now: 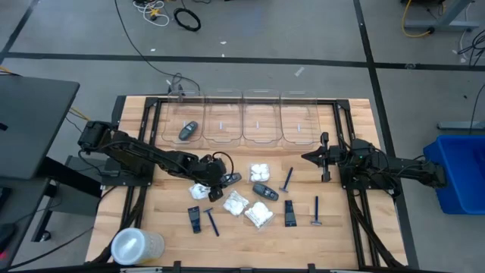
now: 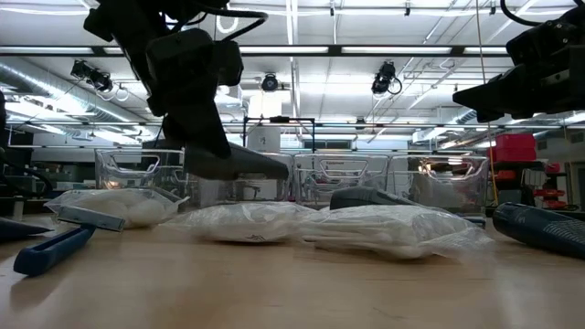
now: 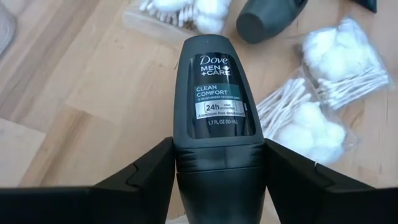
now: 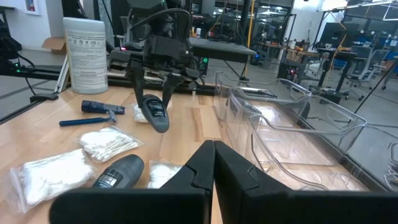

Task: Pick & Place Travel size toiletries
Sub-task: Put the left gray deodorant into the left transparent bin

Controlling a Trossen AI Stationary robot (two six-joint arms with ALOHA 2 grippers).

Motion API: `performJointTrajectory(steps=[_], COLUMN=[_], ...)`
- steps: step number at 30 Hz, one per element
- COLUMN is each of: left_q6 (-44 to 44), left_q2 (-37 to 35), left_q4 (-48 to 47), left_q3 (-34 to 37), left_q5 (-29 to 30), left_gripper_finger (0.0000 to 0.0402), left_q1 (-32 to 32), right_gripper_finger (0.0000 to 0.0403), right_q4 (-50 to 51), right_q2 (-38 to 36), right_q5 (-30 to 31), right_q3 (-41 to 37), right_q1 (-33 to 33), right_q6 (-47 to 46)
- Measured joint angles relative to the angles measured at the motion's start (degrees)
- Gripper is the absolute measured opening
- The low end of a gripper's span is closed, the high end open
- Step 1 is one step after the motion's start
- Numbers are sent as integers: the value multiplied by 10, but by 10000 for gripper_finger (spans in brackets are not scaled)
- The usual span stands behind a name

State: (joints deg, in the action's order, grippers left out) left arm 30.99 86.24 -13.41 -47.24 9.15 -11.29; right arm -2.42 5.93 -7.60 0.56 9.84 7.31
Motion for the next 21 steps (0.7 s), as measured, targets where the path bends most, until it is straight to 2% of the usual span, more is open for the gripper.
performJointTrajectory(steps=[12,21], left_q6=[1,2], left_q2=[-1,-85], left_q4=[-1,-38], left_q3=[0,0], left_q5=[-12,5], left_gripper_finger=[220,221], left_q1=[4,25], right_gripper_finger=[14,14], right_q4=[0,0], right_q2=[0,0], right_q5=[0,0], right_q3=[0,0], right_q1=[0,0], right_q6=[0,0])
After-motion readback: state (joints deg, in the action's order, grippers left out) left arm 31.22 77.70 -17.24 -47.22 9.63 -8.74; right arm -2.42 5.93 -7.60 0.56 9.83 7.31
